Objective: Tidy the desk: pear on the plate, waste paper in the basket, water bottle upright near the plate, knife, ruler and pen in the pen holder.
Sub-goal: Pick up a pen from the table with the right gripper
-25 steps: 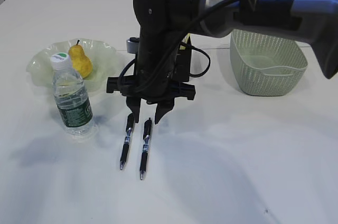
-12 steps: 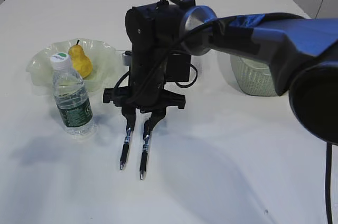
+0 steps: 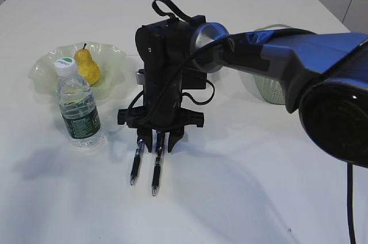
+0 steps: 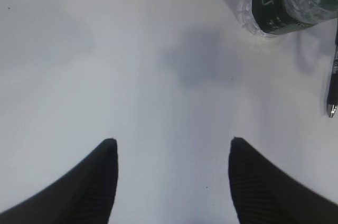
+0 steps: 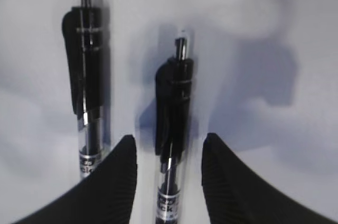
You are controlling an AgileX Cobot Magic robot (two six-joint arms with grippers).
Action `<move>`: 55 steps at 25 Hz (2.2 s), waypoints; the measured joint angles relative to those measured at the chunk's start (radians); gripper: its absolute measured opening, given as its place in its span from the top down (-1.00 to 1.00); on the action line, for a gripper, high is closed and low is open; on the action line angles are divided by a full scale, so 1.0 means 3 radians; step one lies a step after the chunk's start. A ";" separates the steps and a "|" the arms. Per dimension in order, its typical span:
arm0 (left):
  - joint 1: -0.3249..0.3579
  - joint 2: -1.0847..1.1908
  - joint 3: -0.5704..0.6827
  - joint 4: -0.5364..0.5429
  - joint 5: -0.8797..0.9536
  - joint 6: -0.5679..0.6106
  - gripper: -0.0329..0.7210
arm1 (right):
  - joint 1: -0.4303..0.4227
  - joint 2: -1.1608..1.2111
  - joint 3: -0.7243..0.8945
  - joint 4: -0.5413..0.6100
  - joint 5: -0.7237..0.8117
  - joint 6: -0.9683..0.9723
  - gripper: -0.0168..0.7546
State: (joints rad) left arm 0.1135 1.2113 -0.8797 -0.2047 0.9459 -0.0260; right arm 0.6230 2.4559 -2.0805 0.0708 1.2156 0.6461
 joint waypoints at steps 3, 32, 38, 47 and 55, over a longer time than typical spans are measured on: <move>0.0000 0.0000 0.0000 0.0000 -0.0022 0.0000 -0.32 | 0.0000 0.0011 0.0000 -0.0078 0.0000 0.0000 0.17; 0.0000 0.0000 0.0000 0.0000 -0.0049 0.0000 -0.32 | 0.0000 0.0053 -0.0013 -0.0160 0.0003 0.0000 0.71; 0.0000 0.0000 0.0000 0.0000 -0.0049 0.0000 -0.32 | 0.0000 0.0060 -0.0046 -0.0160 0.0003 -0.0083 0.74; 0.0000 0.0000 0.0000 0.0000 -0.0049 0.0000 -0.32 | 0.0000 -0.0015 -0.0178 -0.0144 0.0008 -0.0589 0.75; 0.0000 0.0000 0.0000 0.0000 0.0002 0.0000 -0.32 | 0.0000 -0.0380 -0.0145 -0.0283 0.0016 -0.0859 0.75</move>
State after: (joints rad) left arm 0.1135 1.2113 -0.8797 -0.2047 0.9465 -0.0260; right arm 0.6230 2.3419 -2.1241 -0.0140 1.2204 0.3885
